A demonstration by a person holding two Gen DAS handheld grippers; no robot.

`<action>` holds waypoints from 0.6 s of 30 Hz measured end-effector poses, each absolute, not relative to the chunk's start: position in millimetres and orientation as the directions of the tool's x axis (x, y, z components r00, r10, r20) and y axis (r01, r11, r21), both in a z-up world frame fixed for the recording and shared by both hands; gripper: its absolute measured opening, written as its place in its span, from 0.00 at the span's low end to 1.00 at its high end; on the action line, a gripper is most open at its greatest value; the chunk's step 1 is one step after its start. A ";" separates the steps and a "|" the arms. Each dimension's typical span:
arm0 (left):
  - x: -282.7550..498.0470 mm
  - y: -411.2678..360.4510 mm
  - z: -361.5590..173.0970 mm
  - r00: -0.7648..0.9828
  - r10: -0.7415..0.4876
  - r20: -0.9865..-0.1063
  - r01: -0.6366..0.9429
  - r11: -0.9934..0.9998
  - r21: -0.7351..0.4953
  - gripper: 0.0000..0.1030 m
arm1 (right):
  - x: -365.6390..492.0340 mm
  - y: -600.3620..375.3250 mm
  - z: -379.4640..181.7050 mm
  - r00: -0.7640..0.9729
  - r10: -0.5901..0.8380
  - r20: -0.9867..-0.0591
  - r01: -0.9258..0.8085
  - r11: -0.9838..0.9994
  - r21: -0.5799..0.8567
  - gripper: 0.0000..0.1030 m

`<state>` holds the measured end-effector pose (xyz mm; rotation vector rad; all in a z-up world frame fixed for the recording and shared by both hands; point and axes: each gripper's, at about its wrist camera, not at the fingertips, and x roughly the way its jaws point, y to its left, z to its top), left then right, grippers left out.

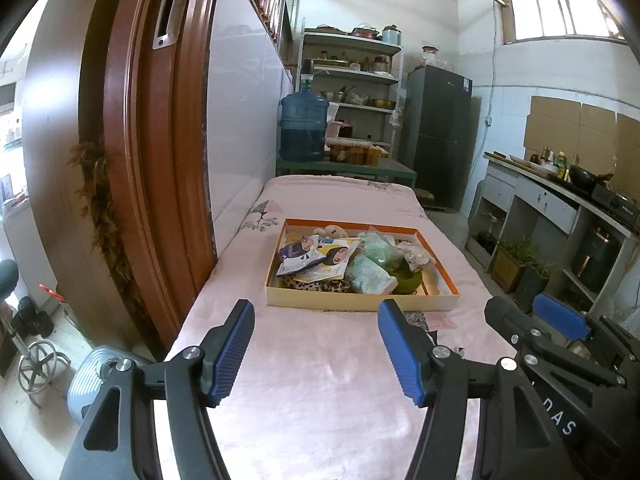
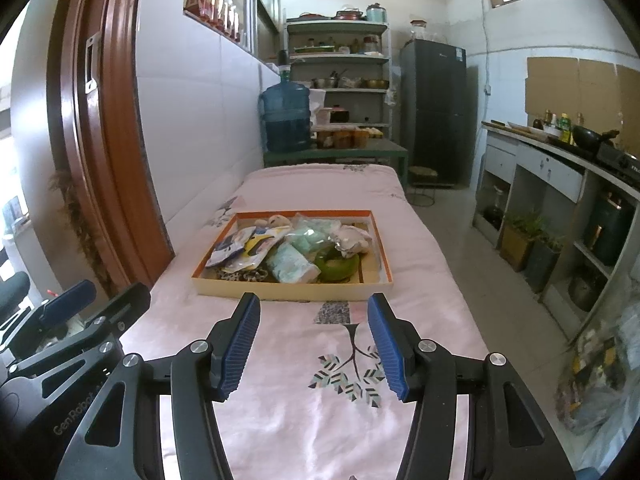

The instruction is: Organize soft objects

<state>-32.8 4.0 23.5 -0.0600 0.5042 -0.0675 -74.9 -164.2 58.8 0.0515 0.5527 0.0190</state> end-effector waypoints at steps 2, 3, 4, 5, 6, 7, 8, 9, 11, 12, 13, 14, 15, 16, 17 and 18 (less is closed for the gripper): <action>-33.1 4.3 23.0 0.873 -0.079 -0.481 0.048 0.996 -0.076 0.62 | -74.8 -164.0 59.7 0.850 0.034 -0.526 -0.005 0.998 0.056 0.56; -32.8 4.8 22.4 0.873 -0.080 -0.481 0.049 0.996 -0.076 0.62 | -74.4 -165.3 59.8 0.850 0.034 -0.526 -0.006 0.998 0.056 0.56; -32.6 4.9 22.4 0.873 -0.079 -0.481 0.049 0.996 -0.075 0.62 | -74.0 -165.0 59.8 0.850 0.034 -0.526 -0.006 0.998 0.055 0.56; -32.5 5.0 22.4 0.873 -0.079 -0.481 0.049 0.996 -0.075 0.62 | -73.7 -165.0 59.6 0.850 0.034 -0.526 -0.006 0.998 0.055 0.56; -32.6 5.1 22.4 0.873 -0.078 -0.481 0.048 0.996 -0.074 0.62 | -73.7 -165.1 59.5 0.850 0.035 -0.526 -0.006 0.998 0.055 0.56; -32.4 5.3 22.4 0.873 -0.079 -0.482 0.049 0.996 -0.075 0.62 | -73.5 -165.0 59.5 0.849 0.036 -0.527 -0.007 0.998 0.056 0.56; -32.9 5.3 22.4 0.873 -0.080 -0.482 0.049 0.996 -0.076 0.62 | -73.6 -165.0 59.3 0.849 0.035 -0.527 -0.006 0.998 0.056 0.56; -32.4 5.2 22.4 0.872 -0.080 -0.482 0.050 0.996 -0.076 0.62 | -73.6 -164.9 59.2 0.849 0.034 -0.527 -0.006 0.998 0.055 0.56; -32.5 5.3 22.3 0.872 -0.079 -0.483 0.049 0.996 -0.075 0.62 | -73.7 -164.7 58.9 0.849 0.035 -0.527 -0.006 0.998 0.056 0.56; -32.5 5.3 22.3 0.872 -0.080 -0.483 0.049 0.996 -0.075 0.62 | -73.7 -164.6 58.9 0.849 0.035 -0.527 -0.007 0.998 0.056 0.56; -32.4 5.3 22.4 0.872 -0.080 -0.483 0.049 0.996 -0.076 0.62 | -73.6 -164.4 59.0 0.849 0.034 -0.527 -0.006 0.998 0.055 0.56; -32.5 5.3 22.4 0.872 -0.080 -0.483 0.049 0.996 -0.077 0.62 | -73.7 -164.6 58.9 0.850 0.034 -0.526 -0.006 0.998 0.055 0.56; -32.7 5.3 22.5 0.872 -0.080 -0.483 0.049 0.996 -0.077 0.62 | -73.5 -164.3 58.9 0.849 0.035 -0.527 -0.006 0.998 0.056 0.56; -32.6 5.3 22.5 0.872 -0.079 -0.483 0.048 0.996 -0.076 0.62 | -73.6 -164.5 58.9 0.849 0.035 -0.527 -0.006 0.998 0.057 0.56; -32.5 5.3 22.5 0.872 -0.079 -0.483 0.048 0.996 -0.076 0.62 | -73.7 -164.7 58.8 0.849 0.035 -0.527 -0.007 0.998 0.056 0.56; -32.5 5.5 22.6 0.872 -0.080 -0.483 0.049 0.996 -0.077 0.62 | -73.6 -164.7 58.8 0.849 0.035 -0.527 -0.006 0.998 0.055 0.56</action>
